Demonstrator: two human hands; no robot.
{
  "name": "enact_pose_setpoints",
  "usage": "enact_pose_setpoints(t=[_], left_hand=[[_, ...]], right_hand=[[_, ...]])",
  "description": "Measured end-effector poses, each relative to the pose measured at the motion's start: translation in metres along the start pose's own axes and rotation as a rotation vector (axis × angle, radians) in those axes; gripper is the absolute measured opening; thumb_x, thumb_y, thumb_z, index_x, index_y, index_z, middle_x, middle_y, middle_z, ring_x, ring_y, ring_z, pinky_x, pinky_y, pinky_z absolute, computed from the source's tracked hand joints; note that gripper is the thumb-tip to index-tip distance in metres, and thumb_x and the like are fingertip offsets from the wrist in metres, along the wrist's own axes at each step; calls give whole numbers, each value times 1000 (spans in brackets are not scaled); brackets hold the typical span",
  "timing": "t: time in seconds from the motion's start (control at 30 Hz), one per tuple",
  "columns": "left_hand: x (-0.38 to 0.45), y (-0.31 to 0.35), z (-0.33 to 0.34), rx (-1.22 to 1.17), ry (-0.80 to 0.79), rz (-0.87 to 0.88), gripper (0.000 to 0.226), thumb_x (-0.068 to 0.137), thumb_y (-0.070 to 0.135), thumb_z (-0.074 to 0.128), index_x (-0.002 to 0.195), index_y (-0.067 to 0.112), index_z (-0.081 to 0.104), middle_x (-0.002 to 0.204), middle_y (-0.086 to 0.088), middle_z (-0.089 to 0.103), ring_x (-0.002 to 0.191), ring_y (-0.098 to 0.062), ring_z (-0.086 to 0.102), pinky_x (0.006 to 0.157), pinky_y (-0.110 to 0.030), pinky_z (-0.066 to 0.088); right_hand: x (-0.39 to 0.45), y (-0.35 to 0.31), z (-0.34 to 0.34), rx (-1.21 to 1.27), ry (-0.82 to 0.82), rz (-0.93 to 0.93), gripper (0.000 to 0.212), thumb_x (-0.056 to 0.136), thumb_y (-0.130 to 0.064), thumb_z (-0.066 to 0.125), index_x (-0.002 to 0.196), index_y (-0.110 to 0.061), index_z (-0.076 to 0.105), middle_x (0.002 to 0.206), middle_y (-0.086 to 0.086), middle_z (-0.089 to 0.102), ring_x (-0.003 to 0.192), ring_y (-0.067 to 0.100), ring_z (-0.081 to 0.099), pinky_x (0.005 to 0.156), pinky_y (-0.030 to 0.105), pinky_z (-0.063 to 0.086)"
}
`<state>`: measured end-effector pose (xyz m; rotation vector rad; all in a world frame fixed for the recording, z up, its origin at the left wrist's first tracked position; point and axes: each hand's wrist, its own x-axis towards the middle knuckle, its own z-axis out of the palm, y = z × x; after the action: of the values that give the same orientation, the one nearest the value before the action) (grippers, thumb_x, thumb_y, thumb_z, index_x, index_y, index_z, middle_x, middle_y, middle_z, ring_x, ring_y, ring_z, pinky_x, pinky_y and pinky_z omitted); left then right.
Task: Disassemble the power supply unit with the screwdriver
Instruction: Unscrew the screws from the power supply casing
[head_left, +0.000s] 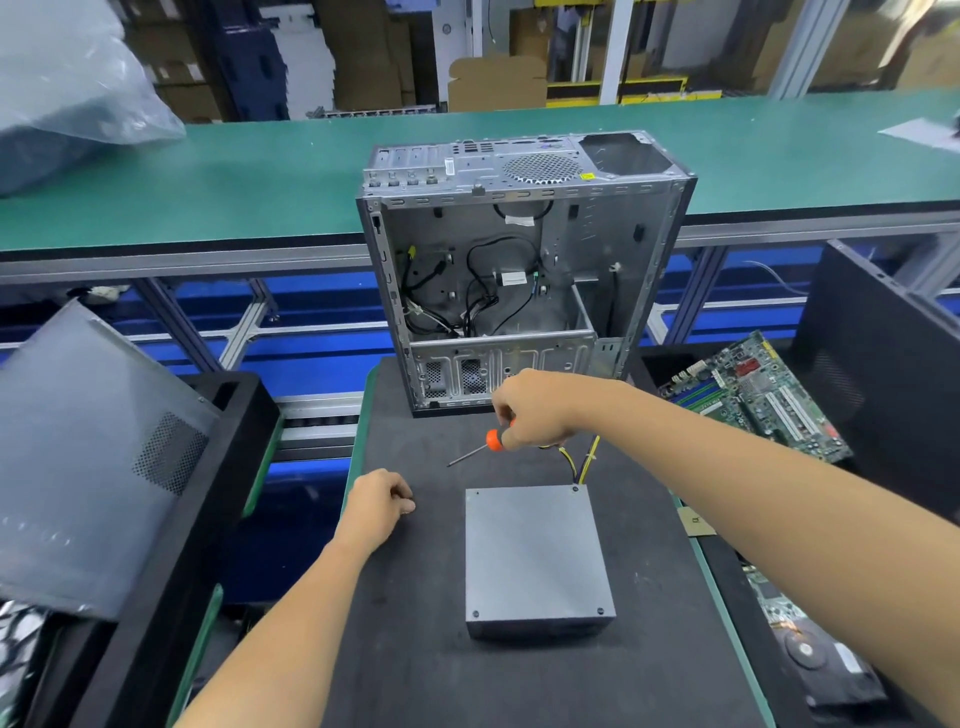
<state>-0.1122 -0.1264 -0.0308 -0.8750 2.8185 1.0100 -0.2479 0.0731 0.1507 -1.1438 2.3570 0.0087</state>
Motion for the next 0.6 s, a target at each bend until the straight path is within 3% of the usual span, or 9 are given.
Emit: enact_pose_setpoints(t=[0.17, 0.27, 0.4, 0.5, 0.6], left_hand=[[0, -2, -2, -31, -31, -8, 14, 76, -4, 73, 80, 9, 70, 77, 0, 58, 67, -14, 57, 67, -18, 42], [-5, -6, -7, -110, -26, -27, 21, 80, -6, 68, 86, 13, 68, 76, -1, 63, 63, -6, 55, 64, -11, 43], [-5, -3, -24, -196, 136, -51, 19, 86, -4, 61, 91, 13, 68, 82, -4, 66, 72, -14, 56, 81, -28, 49], [-6, 29, -31, -177, 165, 105, 14, 88, 2, 63, 94, 12, 70, 89, -2, 67, 82, -17, 60, 81, -23, 46], [-13, 78, -26, -88, 2, 375, 20, 84, 12, 70, 103, 16, 68, 93, 6, 65, 81, -10, 58, 75, -10, 41]], right_hand=[[-2, -3, -3, -3, -15, -10, 42, 89, -40, 60, 102, 0, 62, 85, 15, 69, 73, 30, 70, 55, 26, 46], [-8, -3, -19, -19, 2, -17, 33, 85, -37, 65, 95, -5, 65, 55, -2, 63, 47, 14, 61, 49, 21, 42], [-19, 0, -46, -3, 79, -42, 27, 80, -39, 73, 89, -15, 65, 62, -3, 62, 53, 17, 63, 54, 23, 43], [-23, 1, -52, 19, 92, -73, 27, 80, -38, 75, 89, -13, 66, 72, 4, 67, 61, 23, 65, 54, 24, 44], [-24, 0, -55, -13, 92, -81, 29, 78, -37, 76, 89, -12, 68, 78, 7, 70, 68, 25, 69, 55, 23, 44]])
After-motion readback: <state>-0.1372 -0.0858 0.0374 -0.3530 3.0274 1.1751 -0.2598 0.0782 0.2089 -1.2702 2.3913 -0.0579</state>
